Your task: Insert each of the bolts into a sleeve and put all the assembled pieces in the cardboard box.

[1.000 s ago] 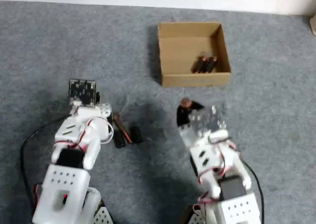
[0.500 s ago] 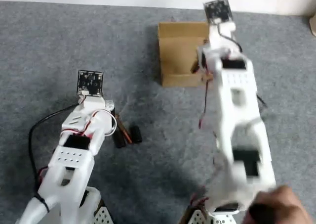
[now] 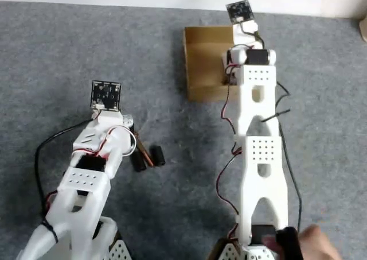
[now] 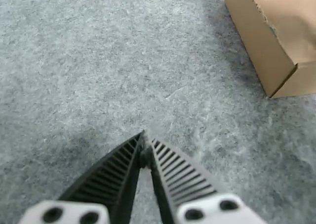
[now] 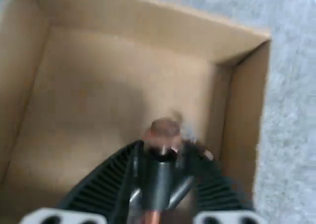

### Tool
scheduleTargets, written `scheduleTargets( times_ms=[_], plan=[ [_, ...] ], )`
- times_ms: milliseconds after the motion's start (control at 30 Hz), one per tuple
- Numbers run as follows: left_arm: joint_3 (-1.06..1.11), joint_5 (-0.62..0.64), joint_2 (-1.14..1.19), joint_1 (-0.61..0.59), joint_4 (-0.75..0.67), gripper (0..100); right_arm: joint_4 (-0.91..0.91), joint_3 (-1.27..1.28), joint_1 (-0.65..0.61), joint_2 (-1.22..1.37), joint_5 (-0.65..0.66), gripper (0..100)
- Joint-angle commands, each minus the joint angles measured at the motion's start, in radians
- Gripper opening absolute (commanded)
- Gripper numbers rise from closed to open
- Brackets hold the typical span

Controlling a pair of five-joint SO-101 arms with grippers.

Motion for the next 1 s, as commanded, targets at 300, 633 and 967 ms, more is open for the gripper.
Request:
scheduleTargets(
  times_ms=[300,633,967],
  plan=[
    [-0.048,-0.008,0.002,0.015,-0.023,1,0.361,-0.193,0.002,-0.22,0.009,47.8],
    [-0.047,-0.008,0.002,0.012,-0.023,1,0.443,-0.18,-0.035,-0.598,-0.074,47.8],
    [-0.048,-0.006,0.002,-0.013,-0.025,1,0.443,0.053,-0.054,-1.196,-0.074,44.7]
  ],
)
